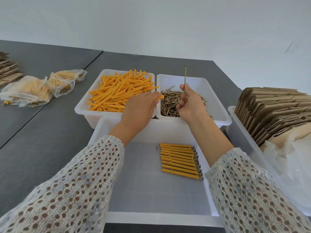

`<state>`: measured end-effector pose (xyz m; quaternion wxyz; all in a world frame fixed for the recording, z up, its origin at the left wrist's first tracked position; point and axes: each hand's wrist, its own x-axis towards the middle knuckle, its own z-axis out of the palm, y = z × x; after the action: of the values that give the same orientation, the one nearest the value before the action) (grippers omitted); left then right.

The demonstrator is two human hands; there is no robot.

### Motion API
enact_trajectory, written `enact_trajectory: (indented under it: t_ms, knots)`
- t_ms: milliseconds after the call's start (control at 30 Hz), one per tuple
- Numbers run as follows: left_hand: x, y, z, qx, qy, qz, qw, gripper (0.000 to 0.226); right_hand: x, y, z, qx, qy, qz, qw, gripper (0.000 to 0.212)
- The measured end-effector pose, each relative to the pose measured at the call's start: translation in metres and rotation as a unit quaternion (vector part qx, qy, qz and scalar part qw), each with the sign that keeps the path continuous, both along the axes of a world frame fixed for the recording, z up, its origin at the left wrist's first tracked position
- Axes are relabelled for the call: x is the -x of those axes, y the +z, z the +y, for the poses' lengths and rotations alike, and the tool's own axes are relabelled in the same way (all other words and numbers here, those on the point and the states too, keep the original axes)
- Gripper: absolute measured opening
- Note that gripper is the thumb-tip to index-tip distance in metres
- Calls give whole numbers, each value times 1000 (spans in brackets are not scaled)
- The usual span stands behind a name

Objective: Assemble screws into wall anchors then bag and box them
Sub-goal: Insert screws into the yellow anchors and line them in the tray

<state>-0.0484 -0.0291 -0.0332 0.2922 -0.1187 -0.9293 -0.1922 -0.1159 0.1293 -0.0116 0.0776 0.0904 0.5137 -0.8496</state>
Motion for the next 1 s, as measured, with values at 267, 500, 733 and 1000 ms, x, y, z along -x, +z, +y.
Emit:
enact_trajectory:
  t_ms: [267, 500, 733, 1000]
  knots:
    - [-1, 2, 0, -23, -8, -23, 999, 27, -9, 4, -2, -108, 95, 123, 982, 9]
    - [0, 1, -1, -28, 0, -30, 999, 23, -19, 5, -10, -204, 99, 197, 954, 14]
    - [1, 2, -2, -28, -2, -30, 999, 25, -20, 6, -11, -221, 77, 240, 942, 14]
    - [1, 0, -2, -27, -4, -23, 999, 22, -19, 2, -15, -305, 118, 284, 901, 14]
